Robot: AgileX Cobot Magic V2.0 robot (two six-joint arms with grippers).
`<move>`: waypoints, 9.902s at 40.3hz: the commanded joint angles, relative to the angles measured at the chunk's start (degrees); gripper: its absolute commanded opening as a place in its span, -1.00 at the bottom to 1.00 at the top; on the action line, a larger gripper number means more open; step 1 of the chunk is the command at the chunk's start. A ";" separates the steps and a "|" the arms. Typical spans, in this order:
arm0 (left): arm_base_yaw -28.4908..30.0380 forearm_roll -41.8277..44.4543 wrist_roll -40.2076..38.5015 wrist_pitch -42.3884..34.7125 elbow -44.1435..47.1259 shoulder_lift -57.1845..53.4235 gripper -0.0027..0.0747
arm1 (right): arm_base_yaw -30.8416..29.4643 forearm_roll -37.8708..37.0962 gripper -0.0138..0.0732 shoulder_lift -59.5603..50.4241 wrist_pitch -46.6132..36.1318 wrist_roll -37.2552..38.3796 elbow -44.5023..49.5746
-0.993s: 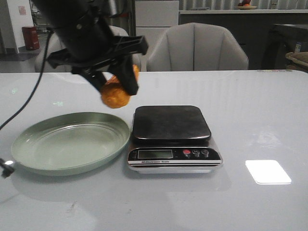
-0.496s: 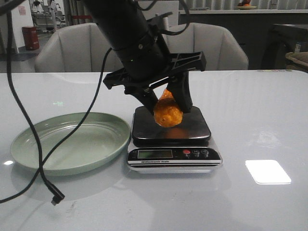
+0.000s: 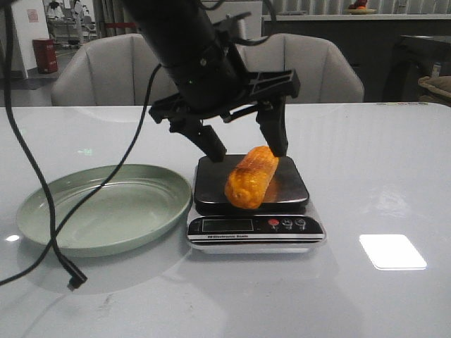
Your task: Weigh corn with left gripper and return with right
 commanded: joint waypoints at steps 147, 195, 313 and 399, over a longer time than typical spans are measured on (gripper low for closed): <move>7.49 13.32 6.02 -10.09 62.83 -110.41 -0.59 | 23.82 15.86 0.29 84.17 31.94 11.73 -66.96; 7.49 13.32 6.02 -9.52 62.83 -110.41 -0.59 | 29.63 -0.51 0.59 115.43 53.06 44.11 -95.25; 7.49 13.32 6.02 -9.59 62.83 -110.41 -0.59 | 12.63 15.45 0.69 71.00 45.63 -12.03 -65.01; 10.44 16.93 6.02 -18.21 67.82 -110.41 -0.59 | 12.63 15.44 -0.32 7.95 3.87 -13.99 -13.83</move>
